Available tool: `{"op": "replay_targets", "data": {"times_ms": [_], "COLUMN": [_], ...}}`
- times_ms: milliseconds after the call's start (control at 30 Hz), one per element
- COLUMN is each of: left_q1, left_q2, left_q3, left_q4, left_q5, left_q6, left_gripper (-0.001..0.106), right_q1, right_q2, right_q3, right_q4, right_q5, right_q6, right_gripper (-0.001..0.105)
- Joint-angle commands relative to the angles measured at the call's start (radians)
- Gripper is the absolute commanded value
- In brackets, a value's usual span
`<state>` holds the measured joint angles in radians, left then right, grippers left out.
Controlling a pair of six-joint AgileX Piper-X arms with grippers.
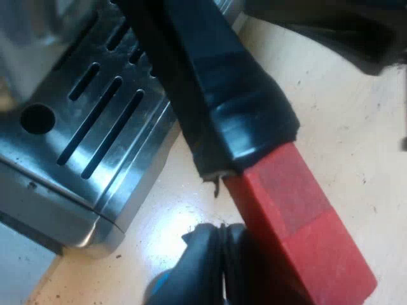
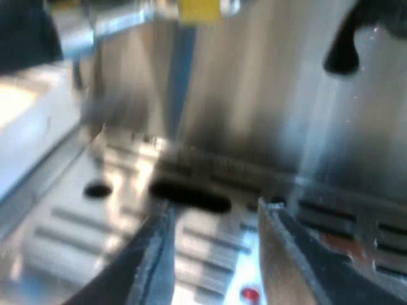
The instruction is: Put the handle in the coffee machine
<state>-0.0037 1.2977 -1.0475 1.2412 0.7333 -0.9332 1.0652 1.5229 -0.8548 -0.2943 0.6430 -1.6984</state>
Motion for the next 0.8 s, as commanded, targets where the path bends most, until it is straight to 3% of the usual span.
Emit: {"op": "replay_targets", "data": {"times_ms": [33,133,233,300,367,600,800], "left_q1": [-0.016,-0.02,-0.039,-0.066,-0.09,-0.209,-0.33], "left_q2": [-0.038,-0.042,-0.042,-0.042,-0.042,-0.042,-0.042], "left_q3": [-0.003,-0.003,0.005,0.01,0.011,0.013,0.013], "left_q4": [0.013,0.013,0.013,0.012,0.012,-0.096,-0.154], "left_q5": [0.118,0.118,0.118,0.118,0.118,0.114,0.112], "left_q6": [-0.036,-0.04,-0.049,-0.054,-0.06,-0.166,-0.183], "left_gripper": [0.0,0.0,0.0,0.0,0.0,0.0,0.0], "right_q1": [-0.001,-0.003,-0.003,-0.003,-0.003,-0.003,-0.003], "right_q2": [-0.081,-0.174,-0.254,-0.322,-0.36,-0.53,-0.654], "right_q3": [0.0,0.0,0.0,0.0,0.0,0.0,0.0], "right_q4": [0.128,0.229,0.327,0.405,0.449,0.515,0.52], "right_q5": [-0.09,-0.163,-0.215,-0.245,-0.247,-0.353,-0.362], "right_q6": [0.0,0.0,0.0,0.0,0.004,0.005,0.005], "right_gripper": [0.036,0.04,0.057,0.074,0.079,0.079,0.079]}}
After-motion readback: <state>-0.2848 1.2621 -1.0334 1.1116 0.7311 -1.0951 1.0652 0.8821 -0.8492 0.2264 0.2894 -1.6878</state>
